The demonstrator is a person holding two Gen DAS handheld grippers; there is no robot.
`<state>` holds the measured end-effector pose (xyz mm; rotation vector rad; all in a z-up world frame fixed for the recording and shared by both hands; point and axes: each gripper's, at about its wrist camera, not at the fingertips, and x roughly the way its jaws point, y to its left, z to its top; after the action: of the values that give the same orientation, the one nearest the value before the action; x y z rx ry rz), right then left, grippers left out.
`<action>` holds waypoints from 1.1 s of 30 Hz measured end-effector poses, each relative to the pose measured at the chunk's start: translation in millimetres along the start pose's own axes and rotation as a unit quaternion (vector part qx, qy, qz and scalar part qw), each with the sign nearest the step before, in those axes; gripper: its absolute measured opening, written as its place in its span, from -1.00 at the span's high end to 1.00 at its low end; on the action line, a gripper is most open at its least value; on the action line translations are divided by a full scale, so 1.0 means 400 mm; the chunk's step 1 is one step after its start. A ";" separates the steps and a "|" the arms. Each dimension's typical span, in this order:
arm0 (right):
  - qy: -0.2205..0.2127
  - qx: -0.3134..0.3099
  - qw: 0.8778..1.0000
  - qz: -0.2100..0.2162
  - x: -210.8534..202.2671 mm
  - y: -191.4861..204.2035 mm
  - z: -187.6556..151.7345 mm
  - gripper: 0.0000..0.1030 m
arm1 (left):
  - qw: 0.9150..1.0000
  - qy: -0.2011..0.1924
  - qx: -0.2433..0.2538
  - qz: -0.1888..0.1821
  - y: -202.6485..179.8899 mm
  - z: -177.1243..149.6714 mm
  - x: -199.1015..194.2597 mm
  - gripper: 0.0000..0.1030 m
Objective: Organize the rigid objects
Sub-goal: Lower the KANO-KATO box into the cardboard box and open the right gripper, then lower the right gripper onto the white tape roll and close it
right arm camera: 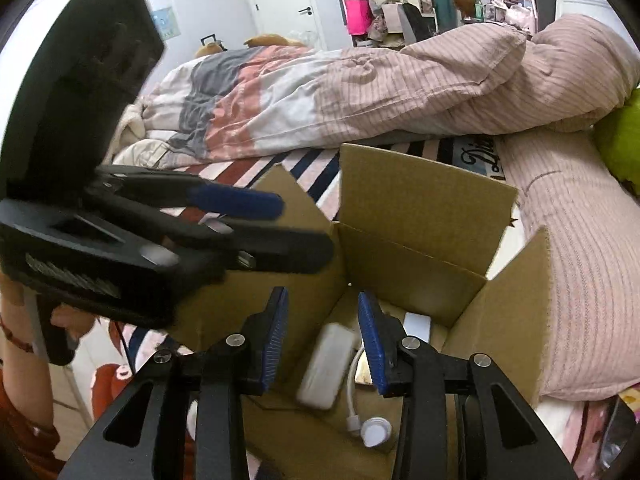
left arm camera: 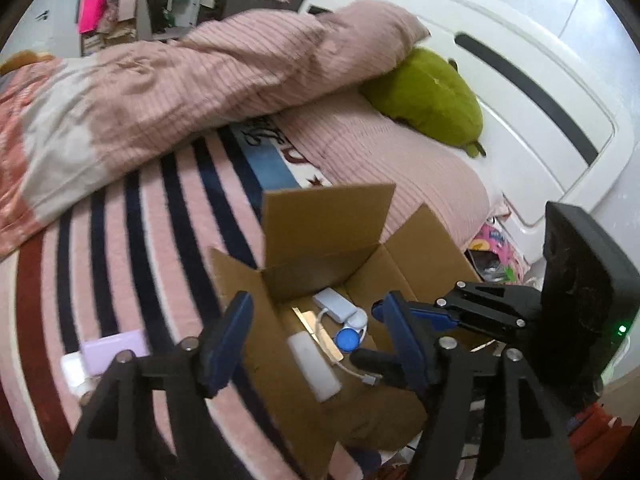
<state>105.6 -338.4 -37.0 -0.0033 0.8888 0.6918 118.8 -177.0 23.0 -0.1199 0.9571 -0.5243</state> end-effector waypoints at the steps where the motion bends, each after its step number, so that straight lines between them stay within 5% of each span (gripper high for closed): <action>1: -0.004 -0.004 1.000 0.003 0.004 0.008 0.010 0.38 | 1.000 -0.007 -0.003 0.005 0.012 -0.005 -0.023 -0.30; 6: -0.038 -0.041 0.998 0.038 -0.005 0.107 0.048 0.36 | 0.997 -0.056 -0.036 0.045 0.106 -0.067 -0.165 -0.34; 9: -0.055 -0.077 0.992 0.078 0.009 0.211 0.073 0.30 | 0.989 -0.093 -0.053 0.100 0.173 -0.141 -0.252 -0.49; 16: -0.006 -0.127 0.982 0.140 0.154 0.400 0.085 0.29 | 0.968 -0.098 -0.142 0.184 0.365 -0.328 -0.336 -0.51; 22: 0.053 -0.092 0.984 0.146 0.372 0.454 0.048 0.03 | 0.960 -0.090 -0.191 0.184 0.476 -0.446 -0.332 -0.51; 27: 0.036 -0.103 0.990 0.093 0.508 0.465 0.064 0.03 | 0.956 -0.085 -0.210 0.187 0.530 -0.496 -0.324 -0.51; 33: 0.049 -0.115 0.988 0.091 0.593 0.458 0.087 0.03 | 0.953 -0.085 -0.226 0.182 0.566 -0.522 -0.323 -0.51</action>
<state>130.7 -53.7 -133.7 -0.1657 0.9054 0.9688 -24.3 108.5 -74.9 -0.3854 0.8910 0.0537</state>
